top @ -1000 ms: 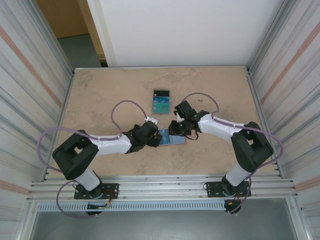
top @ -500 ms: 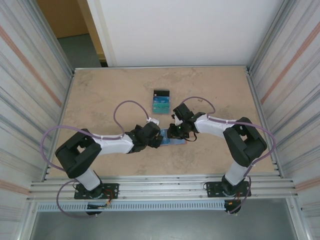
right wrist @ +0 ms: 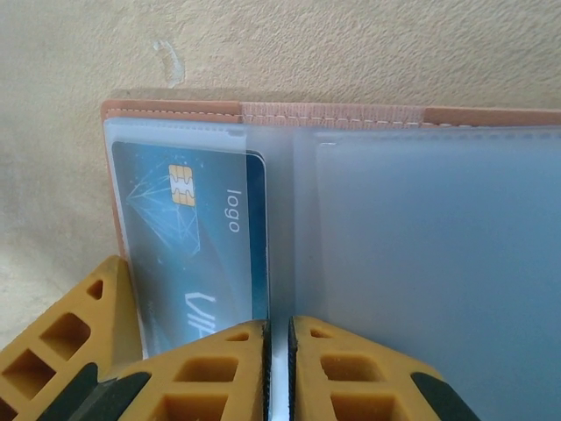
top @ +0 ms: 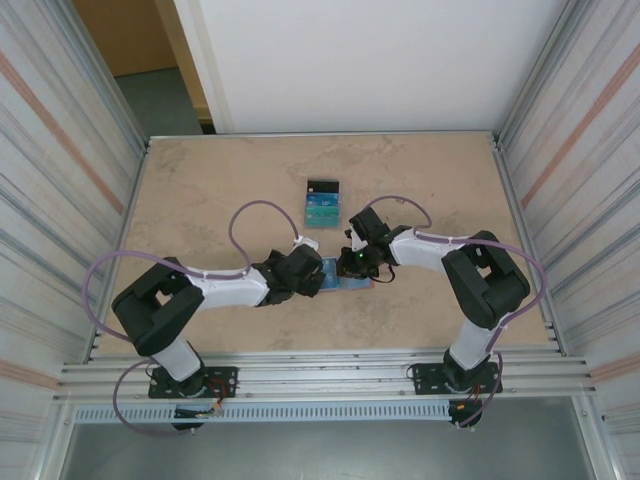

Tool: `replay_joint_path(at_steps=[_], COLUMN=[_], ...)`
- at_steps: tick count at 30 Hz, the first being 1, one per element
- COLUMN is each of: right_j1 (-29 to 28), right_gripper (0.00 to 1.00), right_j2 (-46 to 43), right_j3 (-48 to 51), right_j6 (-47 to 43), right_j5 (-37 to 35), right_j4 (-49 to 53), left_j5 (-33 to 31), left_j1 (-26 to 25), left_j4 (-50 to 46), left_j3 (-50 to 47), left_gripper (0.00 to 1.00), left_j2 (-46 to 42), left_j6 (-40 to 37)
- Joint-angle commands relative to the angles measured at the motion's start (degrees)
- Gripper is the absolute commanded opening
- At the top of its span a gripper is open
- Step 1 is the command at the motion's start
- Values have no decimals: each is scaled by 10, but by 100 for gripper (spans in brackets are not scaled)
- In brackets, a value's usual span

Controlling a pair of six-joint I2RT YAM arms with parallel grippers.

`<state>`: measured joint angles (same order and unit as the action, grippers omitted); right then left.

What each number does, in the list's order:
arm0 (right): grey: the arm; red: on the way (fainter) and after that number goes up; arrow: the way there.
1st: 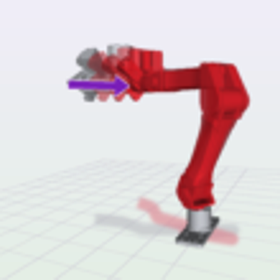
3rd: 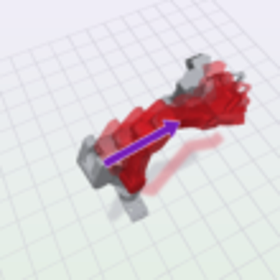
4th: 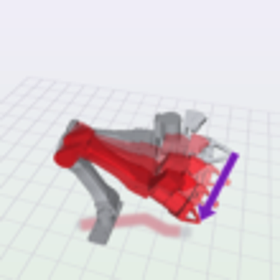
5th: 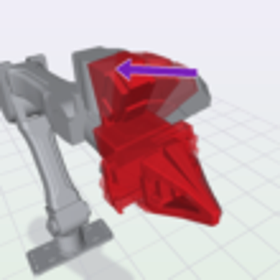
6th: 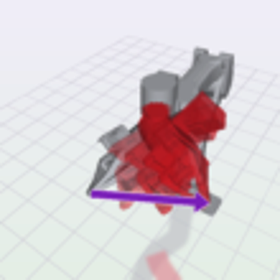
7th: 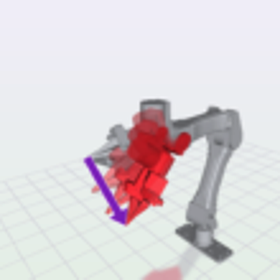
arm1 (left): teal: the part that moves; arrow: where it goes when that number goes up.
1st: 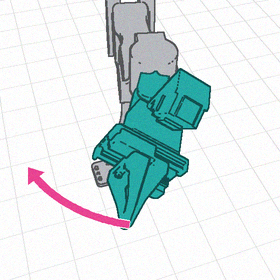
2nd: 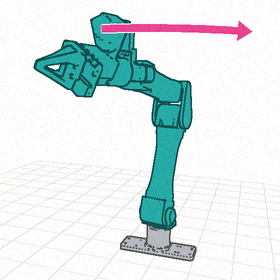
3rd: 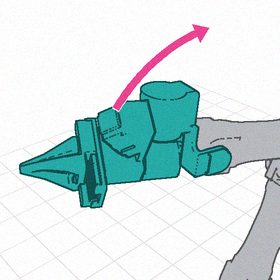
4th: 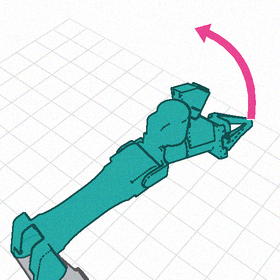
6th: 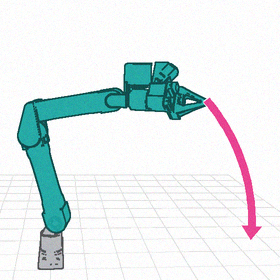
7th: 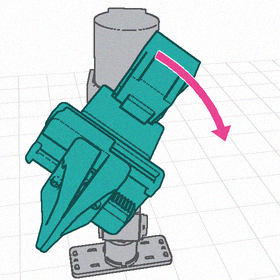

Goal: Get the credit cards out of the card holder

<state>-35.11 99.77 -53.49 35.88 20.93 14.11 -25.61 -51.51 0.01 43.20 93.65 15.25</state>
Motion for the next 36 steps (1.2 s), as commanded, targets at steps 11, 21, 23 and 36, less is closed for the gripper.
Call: replay_joint_path(at_steps=[11, 21, 23, 36], right_j1=[2, 6, 10, 27], right_gripper=[15, 14, 14, 13], right_j2=[3, 14, 16, 29], right_j3=[10, 17, 22, 46], right_j6=[13, 18, 23, 40], right_j5=[27, 49, 63, 138], right_j4=[-14, -36, -50, -117], left_j5=[-20, -21, -23, -18], left_j1=[-6, -7, -7, -7], left_j4=[-23, -28, -29, -32], left_j3=[22, 25, 26, 38], left_gripper=[99, 99, 99, 99], left_j2=[17, 18, 19, 29], left_j6=[-4, -4, -4, -8])
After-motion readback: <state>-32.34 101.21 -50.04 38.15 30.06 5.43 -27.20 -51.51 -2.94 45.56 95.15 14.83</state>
